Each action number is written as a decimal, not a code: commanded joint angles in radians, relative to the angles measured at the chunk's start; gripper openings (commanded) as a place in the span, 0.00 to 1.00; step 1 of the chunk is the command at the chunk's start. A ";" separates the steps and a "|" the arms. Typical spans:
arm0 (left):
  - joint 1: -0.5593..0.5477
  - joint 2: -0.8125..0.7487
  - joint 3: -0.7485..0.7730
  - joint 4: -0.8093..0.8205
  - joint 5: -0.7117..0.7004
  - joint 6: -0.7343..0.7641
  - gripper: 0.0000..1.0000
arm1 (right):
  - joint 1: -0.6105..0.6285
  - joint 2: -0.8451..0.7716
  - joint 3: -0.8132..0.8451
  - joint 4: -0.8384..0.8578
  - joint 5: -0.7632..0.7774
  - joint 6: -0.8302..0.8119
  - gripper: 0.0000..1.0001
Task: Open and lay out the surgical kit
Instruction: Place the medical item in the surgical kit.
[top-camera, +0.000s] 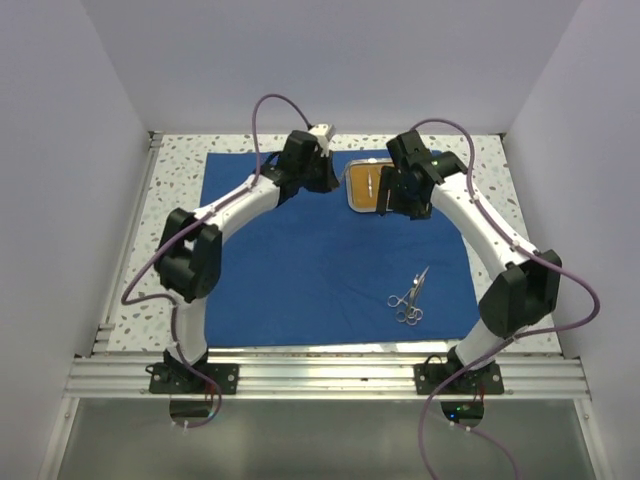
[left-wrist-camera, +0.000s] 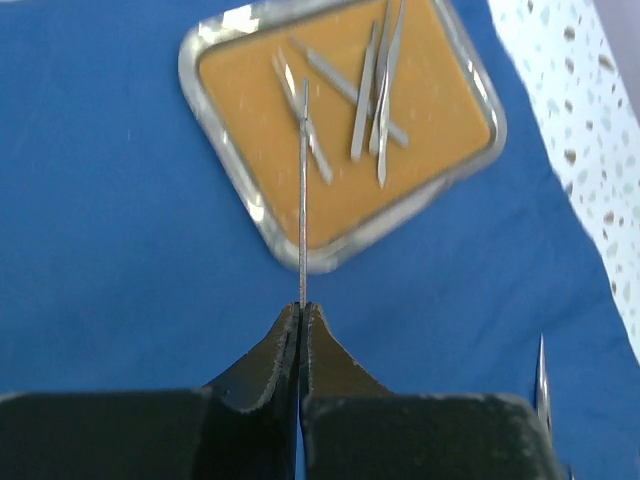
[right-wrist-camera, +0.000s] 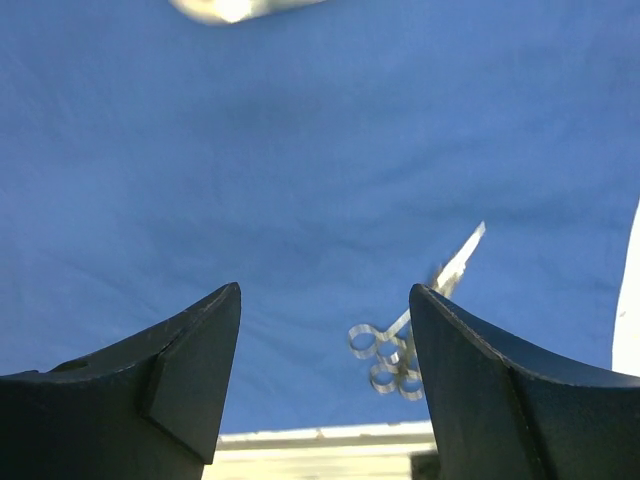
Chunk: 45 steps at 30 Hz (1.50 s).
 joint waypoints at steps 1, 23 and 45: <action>0.000 -0.216 -0.213 0.018 0.026 0.054 0.00 | -0.032 0.076 0.126 0.059 -0.020 -0.036 0.72; -0.044 -0.761 -0.917 0.079 -0.031 -0.889 0.00 | -0.159 0.553 0.423 0.251 -0.103 0.077 0.71; -0.288 -0.551 -0.471 -0.436 0.023 -1.081 0.00 | -0.190 0.636 0.578 0.248 -0.086 0.106 0.72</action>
